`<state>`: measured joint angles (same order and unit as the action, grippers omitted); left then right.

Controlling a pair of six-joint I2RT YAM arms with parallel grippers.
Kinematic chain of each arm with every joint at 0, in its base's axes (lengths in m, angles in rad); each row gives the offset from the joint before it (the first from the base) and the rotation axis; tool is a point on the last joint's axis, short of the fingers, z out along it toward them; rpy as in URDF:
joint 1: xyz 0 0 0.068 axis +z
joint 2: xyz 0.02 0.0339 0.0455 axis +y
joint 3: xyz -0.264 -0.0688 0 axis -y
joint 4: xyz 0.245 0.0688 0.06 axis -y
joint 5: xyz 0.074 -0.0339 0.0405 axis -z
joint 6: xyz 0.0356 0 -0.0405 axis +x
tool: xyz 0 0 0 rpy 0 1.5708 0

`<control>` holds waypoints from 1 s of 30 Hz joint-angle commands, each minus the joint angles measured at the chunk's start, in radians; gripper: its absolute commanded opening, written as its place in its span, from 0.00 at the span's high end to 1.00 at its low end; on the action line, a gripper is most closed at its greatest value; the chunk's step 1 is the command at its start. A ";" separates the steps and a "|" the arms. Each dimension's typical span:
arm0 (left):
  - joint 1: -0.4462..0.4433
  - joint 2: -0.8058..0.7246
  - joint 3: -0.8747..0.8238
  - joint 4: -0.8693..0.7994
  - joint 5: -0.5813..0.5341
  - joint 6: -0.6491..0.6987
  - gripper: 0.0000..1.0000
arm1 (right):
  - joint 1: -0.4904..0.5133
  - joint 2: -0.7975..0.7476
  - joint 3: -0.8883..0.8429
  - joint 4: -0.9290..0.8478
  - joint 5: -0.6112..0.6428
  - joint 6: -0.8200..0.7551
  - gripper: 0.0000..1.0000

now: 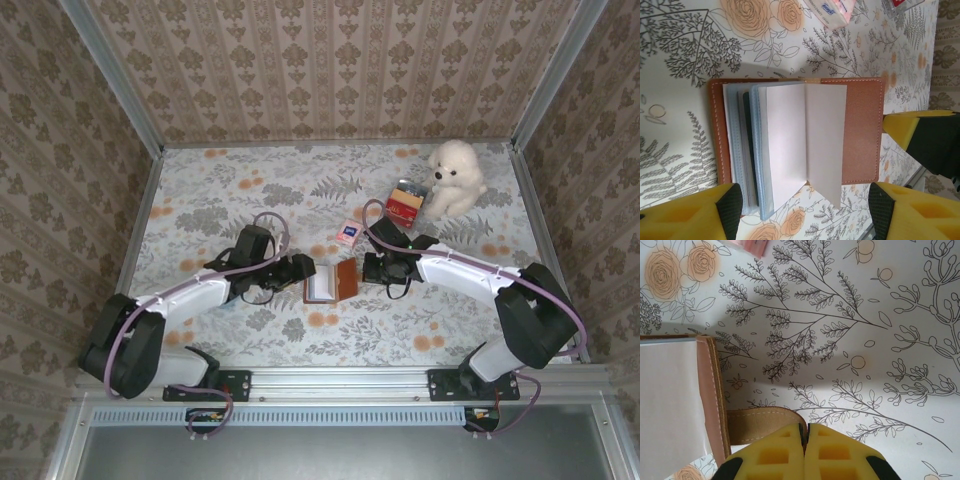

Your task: Take the credit cards out of the card holder

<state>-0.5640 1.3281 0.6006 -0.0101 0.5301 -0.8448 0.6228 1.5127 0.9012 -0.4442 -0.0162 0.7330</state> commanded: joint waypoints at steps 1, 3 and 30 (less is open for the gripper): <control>-0.010 0.032 0.038 0.012 0.031 0.015 0.29 | -0.008 0.028 -0.007 0.001 -0.016 -0.001 0.94; -0.010 0.051 0.045 0.010 0.039 0.018 0.27 | -0.009 0.036 -0.009 0.000 -0.015 0.000 0.94; -0.034 0.189 0.071 0.078 0.067 -0.003 0.58 | -0.018 0.078 -0.017 0.000 -0.018 -0.001 0.94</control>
<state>-0.5892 1.5066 0.6468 0.0380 0.5774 -0.8448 0.6102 1.5776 0.9009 -0.4438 -0.0277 0.7330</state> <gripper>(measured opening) 0.427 0.071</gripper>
